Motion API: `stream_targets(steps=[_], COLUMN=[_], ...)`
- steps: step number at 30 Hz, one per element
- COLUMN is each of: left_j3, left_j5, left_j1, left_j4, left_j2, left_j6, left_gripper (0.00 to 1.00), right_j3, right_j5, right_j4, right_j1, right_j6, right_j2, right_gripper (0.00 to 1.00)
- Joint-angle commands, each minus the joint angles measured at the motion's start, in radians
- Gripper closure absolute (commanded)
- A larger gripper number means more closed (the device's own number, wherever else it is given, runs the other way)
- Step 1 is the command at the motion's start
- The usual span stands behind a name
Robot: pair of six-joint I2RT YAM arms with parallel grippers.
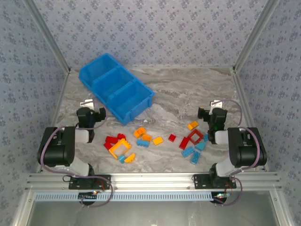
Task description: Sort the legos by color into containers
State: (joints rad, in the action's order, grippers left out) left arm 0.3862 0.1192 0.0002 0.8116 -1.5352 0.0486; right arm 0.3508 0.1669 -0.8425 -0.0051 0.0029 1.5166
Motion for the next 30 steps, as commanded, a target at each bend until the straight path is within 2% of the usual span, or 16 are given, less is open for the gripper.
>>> stream_targets(steps=[1, 20, 21, 22, 24, 27, 28, 29, 30], left_j3=[0.023, 0.02, 0.037, 0.066, 0.146, 0.251, 0.3, 0.372, 0.469], left_j5=[-0.011, -0.011, -0.009, 0.018, 0.102, 0.163, 0.184, 0.224, 0.264], left_j1=[0.003, 0.003, -0.002, -0.016, -0.076, -0.163, -0.192, -0.223, -0.238], left_j4=[0.006, 0.008, -0.051, -0.143, -0.349, -0.494, -0.533, -0.6, -0.75], left_j2=[0.004, 0.017, 0.054, 0.101, 0.235, 0.427, 0.47, 0.501, 0.514], left_j6=[-0.013, -0.013, -0.021, -0.033, -0.054, -0.084, -0.089, -0.059, 0.061], left_gripper=[0.02, 0.02, 0.02, 0.02, 0.02, 0.02, 0.02, 0.02, 0.02], right_j3=[0.021, 0.018, 0.015, 0.028, 0.12, 0.275, 0.343, 0.439, 0.537], right_j5=[-0.006, -0.008, -0.01, 0.003, 0.109, 0.181, 0.191, 0.203, 0.188], right_j4=[-0.004, -0.007, -0.017, 0.028, 0.301, 0.568, 0.653, 0.778, 0.94], right_j1=[-0.009, -0.008, -0.009, 0.0, 0.062, 0.185, 0.219, 0.243, 0.245], right_j6=[0.003, 0.003, 0.001, -0.004, -0.041, -0.032, 0.009, 0.137, 0.289], right_j2=[0.005, 0.002, -0.005, -0.042, -0.213, -0.473, -0.529, -0.562, -0.57], right_gripper=[0.0, 0.0, 0.0, 0.0, 0.0, 0.0, 0.0, 0.0, 0.0])
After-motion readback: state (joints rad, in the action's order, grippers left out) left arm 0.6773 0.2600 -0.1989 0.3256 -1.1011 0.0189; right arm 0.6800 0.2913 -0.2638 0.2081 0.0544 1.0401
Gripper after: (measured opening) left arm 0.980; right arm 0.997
